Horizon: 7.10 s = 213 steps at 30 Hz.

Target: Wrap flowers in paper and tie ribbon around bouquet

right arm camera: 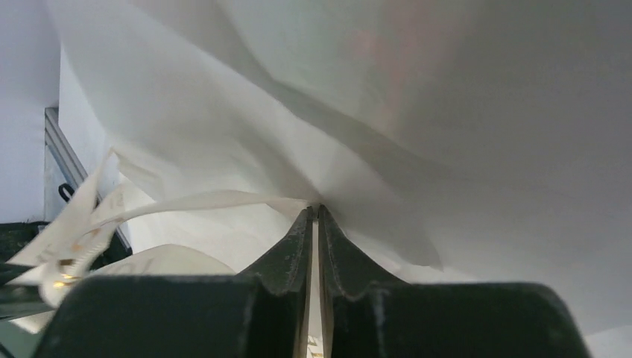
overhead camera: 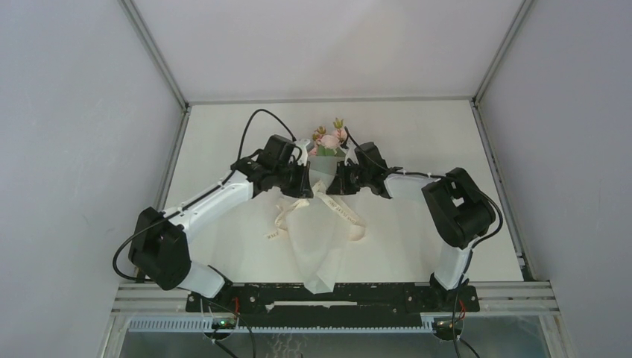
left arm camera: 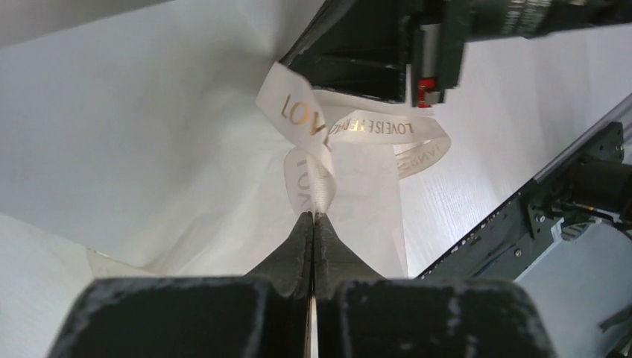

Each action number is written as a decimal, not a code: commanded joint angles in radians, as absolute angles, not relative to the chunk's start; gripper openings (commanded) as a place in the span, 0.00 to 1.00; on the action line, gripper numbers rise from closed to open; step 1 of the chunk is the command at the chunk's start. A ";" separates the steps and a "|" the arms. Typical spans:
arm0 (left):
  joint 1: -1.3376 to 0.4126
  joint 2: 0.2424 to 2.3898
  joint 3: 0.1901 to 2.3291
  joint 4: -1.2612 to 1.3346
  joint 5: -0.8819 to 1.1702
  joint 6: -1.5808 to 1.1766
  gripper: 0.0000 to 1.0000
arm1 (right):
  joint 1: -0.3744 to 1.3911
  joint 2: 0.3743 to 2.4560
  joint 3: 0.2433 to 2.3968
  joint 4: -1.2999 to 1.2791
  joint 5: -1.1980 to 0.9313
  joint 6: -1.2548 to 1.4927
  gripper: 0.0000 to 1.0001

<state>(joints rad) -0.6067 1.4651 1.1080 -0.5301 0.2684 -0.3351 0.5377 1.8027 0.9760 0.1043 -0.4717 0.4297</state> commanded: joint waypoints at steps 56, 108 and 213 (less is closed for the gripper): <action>-0.582 1.810 1.231 -0.287 0.181 -0.267 0.00 | 0.694 1.646 0.810 0.270 -0.248 0.327 0.52; -0.342 1.562 0.975 -0.533 0.319 0.632 0.57 | 0.640 1.694 0.766 0.242 -0.284 0.439 0.00; -0.354 1.446 0.886 -0.421 0.270 0.502 0.00 | 0.616 1.328 0.707 -0.066 -0.572 0.460 0.00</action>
